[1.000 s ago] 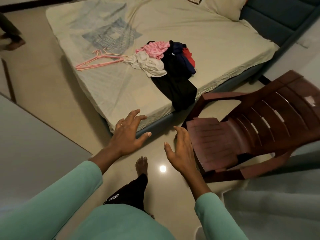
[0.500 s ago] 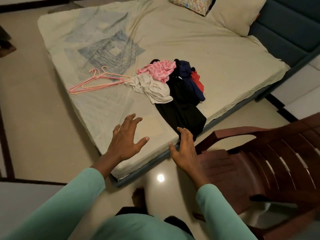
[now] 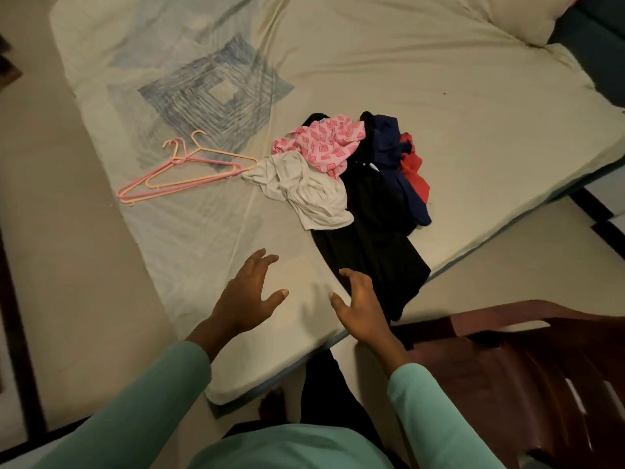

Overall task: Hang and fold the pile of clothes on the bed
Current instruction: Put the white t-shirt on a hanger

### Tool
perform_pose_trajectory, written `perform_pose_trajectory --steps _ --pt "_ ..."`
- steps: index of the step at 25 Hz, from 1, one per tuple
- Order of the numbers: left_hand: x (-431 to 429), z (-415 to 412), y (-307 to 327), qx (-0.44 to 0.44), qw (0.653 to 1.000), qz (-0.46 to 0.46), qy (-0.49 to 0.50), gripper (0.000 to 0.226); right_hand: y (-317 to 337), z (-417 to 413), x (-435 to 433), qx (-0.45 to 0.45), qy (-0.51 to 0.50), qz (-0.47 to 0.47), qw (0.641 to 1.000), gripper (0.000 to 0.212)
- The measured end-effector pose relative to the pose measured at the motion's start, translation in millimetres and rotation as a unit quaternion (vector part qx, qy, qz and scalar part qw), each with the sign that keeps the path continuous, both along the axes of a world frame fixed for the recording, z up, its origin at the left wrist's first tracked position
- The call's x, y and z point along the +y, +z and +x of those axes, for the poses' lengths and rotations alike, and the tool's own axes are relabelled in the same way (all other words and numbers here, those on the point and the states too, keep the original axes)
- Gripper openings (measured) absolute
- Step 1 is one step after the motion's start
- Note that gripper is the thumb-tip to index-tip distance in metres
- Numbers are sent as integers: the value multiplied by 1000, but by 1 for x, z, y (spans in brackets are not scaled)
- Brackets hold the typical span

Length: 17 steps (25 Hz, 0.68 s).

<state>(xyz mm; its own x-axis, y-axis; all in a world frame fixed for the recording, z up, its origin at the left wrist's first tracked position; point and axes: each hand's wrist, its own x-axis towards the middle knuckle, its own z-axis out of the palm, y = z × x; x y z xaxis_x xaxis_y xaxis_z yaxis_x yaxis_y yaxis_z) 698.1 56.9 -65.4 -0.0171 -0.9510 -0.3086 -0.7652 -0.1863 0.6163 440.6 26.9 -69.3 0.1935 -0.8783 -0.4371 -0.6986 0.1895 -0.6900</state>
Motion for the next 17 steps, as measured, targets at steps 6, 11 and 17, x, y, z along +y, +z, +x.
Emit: perform_pose_trajectory --steps 6,11,17 --pt "-120 -13 -31 -12 996 91 -2 70 -49 2 -153 -9 -14 68 998 56" --pt "-214 -42 -80 13 989 146 17 73 -111 18 -278 30 36 44 998 57" --pt "-265 -62 -121 20 991 125 31 69 -163 20 -350 141 158 -18 977 41"
